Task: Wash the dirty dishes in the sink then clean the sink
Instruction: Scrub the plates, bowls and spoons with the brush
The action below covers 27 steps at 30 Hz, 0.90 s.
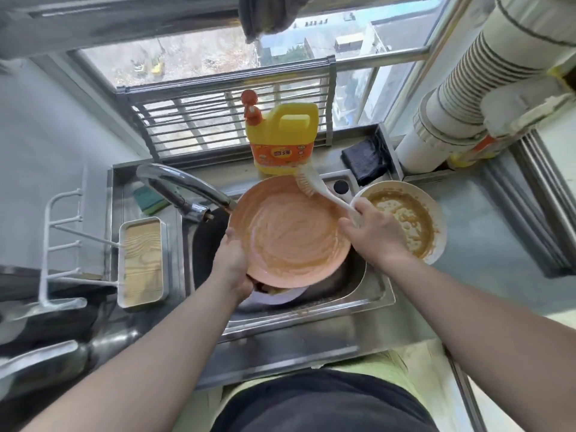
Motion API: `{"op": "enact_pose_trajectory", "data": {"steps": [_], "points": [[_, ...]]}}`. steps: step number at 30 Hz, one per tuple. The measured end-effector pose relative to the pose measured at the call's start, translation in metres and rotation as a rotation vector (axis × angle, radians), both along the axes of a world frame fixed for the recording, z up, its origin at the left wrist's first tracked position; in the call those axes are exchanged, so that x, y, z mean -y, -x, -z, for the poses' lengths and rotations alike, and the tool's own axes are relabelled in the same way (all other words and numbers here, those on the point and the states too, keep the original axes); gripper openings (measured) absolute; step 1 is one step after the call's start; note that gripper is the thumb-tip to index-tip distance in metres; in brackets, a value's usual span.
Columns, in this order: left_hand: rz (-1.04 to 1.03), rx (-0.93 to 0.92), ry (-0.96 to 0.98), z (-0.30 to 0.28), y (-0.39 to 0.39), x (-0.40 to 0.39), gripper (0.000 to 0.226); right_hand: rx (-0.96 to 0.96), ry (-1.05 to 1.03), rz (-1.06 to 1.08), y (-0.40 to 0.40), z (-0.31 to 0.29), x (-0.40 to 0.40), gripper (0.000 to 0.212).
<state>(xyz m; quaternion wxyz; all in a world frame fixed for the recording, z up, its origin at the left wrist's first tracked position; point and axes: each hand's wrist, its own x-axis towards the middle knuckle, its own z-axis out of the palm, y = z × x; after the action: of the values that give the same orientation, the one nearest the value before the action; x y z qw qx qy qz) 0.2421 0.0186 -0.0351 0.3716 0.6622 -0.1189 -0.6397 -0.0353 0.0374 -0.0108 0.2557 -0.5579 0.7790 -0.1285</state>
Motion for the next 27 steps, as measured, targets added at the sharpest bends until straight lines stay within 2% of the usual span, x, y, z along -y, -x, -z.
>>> {"op": "enact_pose_trajectory", "data": {"steps": [2, 4, 6, 9, 12, 15, 17, 19, 21, 24, 27], "points": [[0.063, -0.005, -0.062, -0.005, 0.022, -0.003, 0.036, 0.029, 0.093, 0.014, 0.018, 0.000, -0.015, 0.008], [0.177, 0.032, -0.091, -0.010, 0.049, -0.003, 0.030, 0.029, 0.123, 0.082, 0.041, -0.003, -0.031, 0.013], [0.400, 0.096, -0.029, -0.014, 0.080, -0.002, 0.029, -0.003, 0.071, 0.173, 0.072, -0.004, -0.049, 0.015], [0.691, 0.190, 0.128, -0.022, 0.126, -0.002, 0.048, -0.077, -0.025, 0.270, 0.115, -0.005, -0.075, 0.013], [0.821, 0.224, 0.229, -0.018, 0.159, 0.001, 0.034, -0.119, -0.095, 0.288, 0.142, -0.003, -0.090, 0.016], [0.838, 0.196, 0.260, 0.002, 0.164, 0.000, 0.034, -0.142, -0.120, 0.314, 0.151, 0.000, -0.096, 0.025], [0.783, 0.252, 0.260, 0.015, 0.148, -0.002, 0.041, -0.159, -0.036, 0.360, 0.144, -0.003, -0.096, 0.027], [0.739, 0.351, 0.226, 0.031, 0.116, -0.005, 0.033, -0.137, 0.098, 0.389, 0.122, -0.011, -0.093, 0.030], [0.720, 0.523, 0.145, 0.049, 0.074, -0.012, 0.025, -0.040, 0.145, 0.330, 0.078, -0.017, -0.087, 0.037], [0.616, 0.763, -0.081, 0.074, 0.015, -0.026, 0.035, 0.217, -0.011, 0.076, -0.001, -0.003, -0.072, 0.035], [0.613, 0.856, -0.315, 0.088, -0.019, -0.035, 0.053, 0.296, -0.272, -0.161, -0.057, 0.040, -0.055, 0.033]]}}
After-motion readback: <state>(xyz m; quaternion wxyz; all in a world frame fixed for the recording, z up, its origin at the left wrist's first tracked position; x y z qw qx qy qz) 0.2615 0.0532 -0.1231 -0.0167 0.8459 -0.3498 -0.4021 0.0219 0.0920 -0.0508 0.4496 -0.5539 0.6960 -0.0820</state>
